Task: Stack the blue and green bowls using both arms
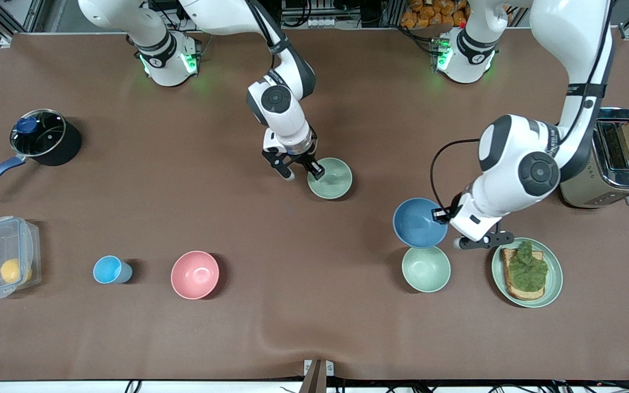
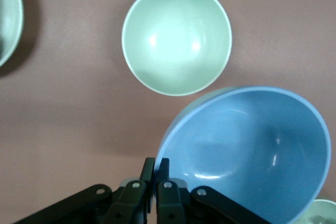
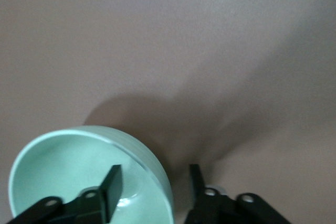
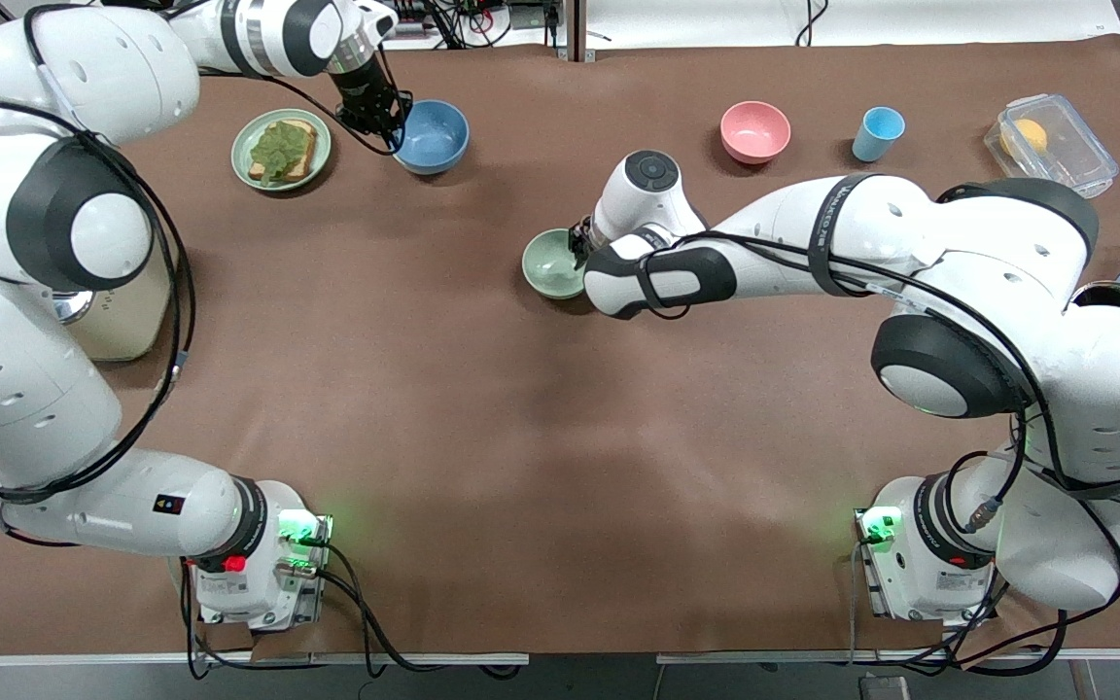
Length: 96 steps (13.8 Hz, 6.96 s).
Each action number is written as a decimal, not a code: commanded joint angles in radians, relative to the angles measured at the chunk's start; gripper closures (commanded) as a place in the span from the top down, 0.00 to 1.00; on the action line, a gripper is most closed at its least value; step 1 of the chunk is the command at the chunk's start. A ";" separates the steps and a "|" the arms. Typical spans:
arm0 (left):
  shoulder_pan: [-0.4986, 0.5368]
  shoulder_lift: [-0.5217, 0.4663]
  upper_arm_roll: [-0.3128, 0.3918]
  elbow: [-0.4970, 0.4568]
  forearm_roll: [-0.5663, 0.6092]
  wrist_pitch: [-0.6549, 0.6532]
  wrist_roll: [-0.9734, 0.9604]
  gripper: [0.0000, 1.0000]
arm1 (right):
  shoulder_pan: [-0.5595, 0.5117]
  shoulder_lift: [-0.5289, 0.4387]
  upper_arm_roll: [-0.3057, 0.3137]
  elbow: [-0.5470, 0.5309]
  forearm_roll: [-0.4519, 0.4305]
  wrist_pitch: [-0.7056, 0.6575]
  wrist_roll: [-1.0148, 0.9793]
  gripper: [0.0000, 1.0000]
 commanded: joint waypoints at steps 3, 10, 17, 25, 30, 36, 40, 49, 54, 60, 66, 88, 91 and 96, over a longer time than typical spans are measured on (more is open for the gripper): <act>-0.024 -0.039 -0.072 -0.018 -0.022 -0.023 -0.146 0.00 | -0.114 -0.072 0.005 0.033 0.066 -0.209 0.032 1.00; -0.026 -0.117 -0.167 -0.163 -0.019 0.035 -0.261 0.00 | -0.194 -0.001 0.005 0.036 0.569 -0.237 0.018 1.00; -0.105 -0.091 -0.222 -0.249 -0.013 0.162 -0.493 0.00 | -0.174 0.050 0.009 0.039 0.745 -0.189 -0.060 1.00; -0.179 -0.015 -0.222 -0.279 -0.012 0.277 -0.593 0.00 | -0.174 0.049 0.009 0.037 0.743 -0.189 -0.062 1.00; -0.198 0.016 -0.222 -0.277 -0.012 0.299 -0.593 0.00 | -0.174 0.046 0.009 0.033 0.740 -0.200 -0.092 1.00; -0.211 0.048 -0.222 -0.276 -0.010 0.331 -0.596 0.00 | -0.174 0.044 0.009 0.030 0.740 -0.200 -0.102 1.00; -0.217 0.067 -0.222 -0.277 -0.004 0.366 -0.596 0.00 | -0.174 0.044 0.009 0.030 0.742 -0.201 -0.102 1.00; -0.210 0.054 -0.221 -0.265 -0.004 0.363 -0.606 1.00 | -0.175 0.043 0.008 0.028 0.740 -0.201 -0.100 1.00; -0.140 -0.109 -0.212 -0.253 -0.001 0.281 -0.617 1.00 | -0.179 0.018 0.005 0.001 0.728 -0.210 -0.103 1.00; 0.074 -0.263 -0.213 0.010 0.143 -0.123 -0.550 1.00 | -0.197 -0.069 -0.112 -0.070 0.653 -0.412 -0.233 1.00; 0.298 -0.249 -0.221 0.226 0.139 -0.365 -0.221 1.00 | -0.197 -0.121 -0.352 -0.010 0.426 -0.825 -0.282 1.00; 0.218 -0.363 0.066 0.306 0.070 -0.618 0.312 1.00 | -1.067 -0.422 0.173 0.349 -0.273 -1.205 -1.171 1.00; 0.220 -0.398 0.068 0.259 0.070 -0.624 0.335 1.00 | -1.140 -0.482 0.287 0.346 -0.331 -1.139 -1.171 1.00; 0.217 -0.438 0.069 0.220 0.070 -0.634 0.335 1.00 | -1.133 -0.529 0.285 0.343 -0.323 -1.051 -1.175 1.00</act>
